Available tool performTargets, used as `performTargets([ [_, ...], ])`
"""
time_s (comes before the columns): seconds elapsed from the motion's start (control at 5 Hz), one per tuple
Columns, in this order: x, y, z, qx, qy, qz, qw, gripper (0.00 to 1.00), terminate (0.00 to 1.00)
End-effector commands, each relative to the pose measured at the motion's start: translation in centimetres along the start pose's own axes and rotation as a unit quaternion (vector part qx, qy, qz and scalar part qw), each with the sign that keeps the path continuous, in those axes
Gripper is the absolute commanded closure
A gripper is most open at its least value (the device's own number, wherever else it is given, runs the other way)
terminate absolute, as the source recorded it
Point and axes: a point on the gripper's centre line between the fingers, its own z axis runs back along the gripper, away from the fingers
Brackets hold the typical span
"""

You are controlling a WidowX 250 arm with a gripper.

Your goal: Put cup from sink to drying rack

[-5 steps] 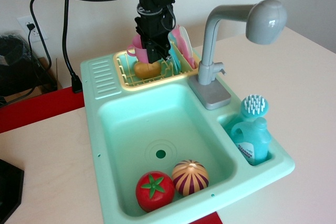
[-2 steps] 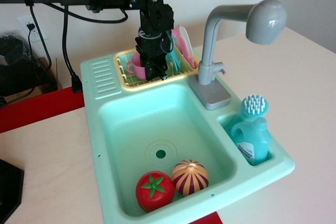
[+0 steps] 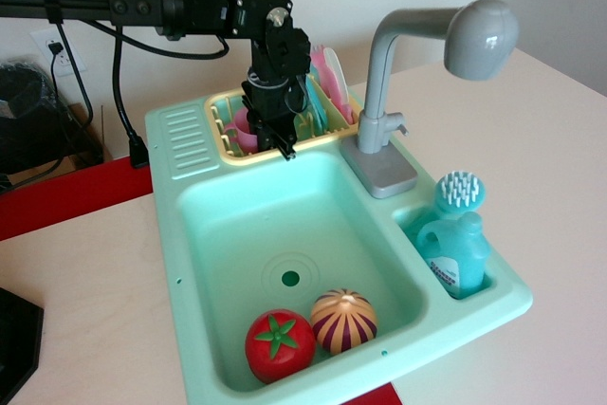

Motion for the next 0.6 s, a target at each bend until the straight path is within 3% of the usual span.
performTargets([
  [0.0, 0.4, 0.2, 2.2, 0.006, -0.032, 0.017, 0.9993, 0.00, 0.00],
  [0.2, 0.4, 0.2, 2.9, 0.005, -0.042, 0.018, 0.9990, 0.00, 0.00],
  [0.4, 0.5, 0.2, 4.9, 0.008, -0.064, 0.020, 0.9977, 0.00, 1.00],
])
